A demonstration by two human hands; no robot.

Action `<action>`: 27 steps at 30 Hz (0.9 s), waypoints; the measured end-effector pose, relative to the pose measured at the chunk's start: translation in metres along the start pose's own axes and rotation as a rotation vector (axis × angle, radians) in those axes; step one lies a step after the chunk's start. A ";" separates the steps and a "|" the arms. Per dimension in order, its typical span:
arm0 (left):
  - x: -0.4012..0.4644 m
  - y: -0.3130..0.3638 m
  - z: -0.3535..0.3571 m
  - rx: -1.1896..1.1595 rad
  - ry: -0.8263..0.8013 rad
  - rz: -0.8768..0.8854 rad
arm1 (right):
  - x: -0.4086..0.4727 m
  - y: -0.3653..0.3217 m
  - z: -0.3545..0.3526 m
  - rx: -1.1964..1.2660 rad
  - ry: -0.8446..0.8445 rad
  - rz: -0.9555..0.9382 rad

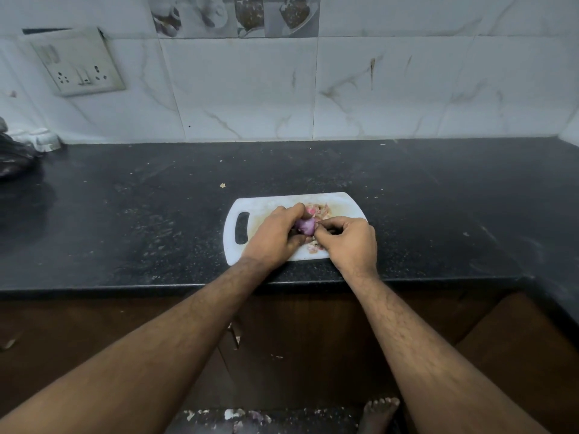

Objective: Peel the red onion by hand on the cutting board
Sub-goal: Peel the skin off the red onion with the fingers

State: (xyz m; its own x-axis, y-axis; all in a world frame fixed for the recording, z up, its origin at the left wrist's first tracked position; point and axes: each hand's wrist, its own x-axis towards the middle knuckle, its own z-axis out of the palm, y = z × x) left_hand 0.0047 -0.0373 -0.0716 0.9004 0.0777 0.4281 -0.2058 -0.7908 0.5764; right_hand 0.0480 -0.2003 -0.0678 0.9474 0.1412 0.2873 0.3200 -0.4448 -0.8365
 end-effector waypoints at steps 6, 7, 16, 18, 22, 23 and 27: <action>-0.001 -0.001 0.001 -0.004 -0.009 0.000 | 0.002 -0.003 -0.001 -0.071 -0.022 0.026; -0.001 -0.001 0.001 -0.006 -0.017 -0.004 | 0.004 -0.002 -0.001 -0.057 -0.014 0.025; -0.002 0.003 -0.001 -0.045 0.005 0.024 | 0.023 0.017 -0.010 -0.070 -0.008 -0.005; -0.001 0.002 -0.001 -0.036 0.007 0.038 | 0.021 0.015 -0.007 -0.077 -0.015 -0.063; -0.002 0.004 0.000 -0.043 0.000 0.087 | 0.017 0.007 -0.009 -0.056 -0.060 -0.169; -0.002 0.004 0.001 -0.048 -0.001 0.097 | 0.015 0.005 -0.010 -0.081 -0.098 -0.196; 0.000 0.003 0.002 -0.038 -0.010 0.121 | 0.011 0.002 -0.012 -0.149 -0.131 -0.190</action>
State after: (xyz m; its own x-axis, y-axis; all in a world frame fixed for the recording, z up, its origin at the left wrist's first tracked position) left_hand 0.0051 -0.0407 -0.0717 0.8717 -0.0234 0.4895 -0.3277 -0.7705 0.5467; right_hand 0.0594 -0.2104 -0.0606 0.8667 0.3433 0.3620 0.4965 -0.5234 -0.6925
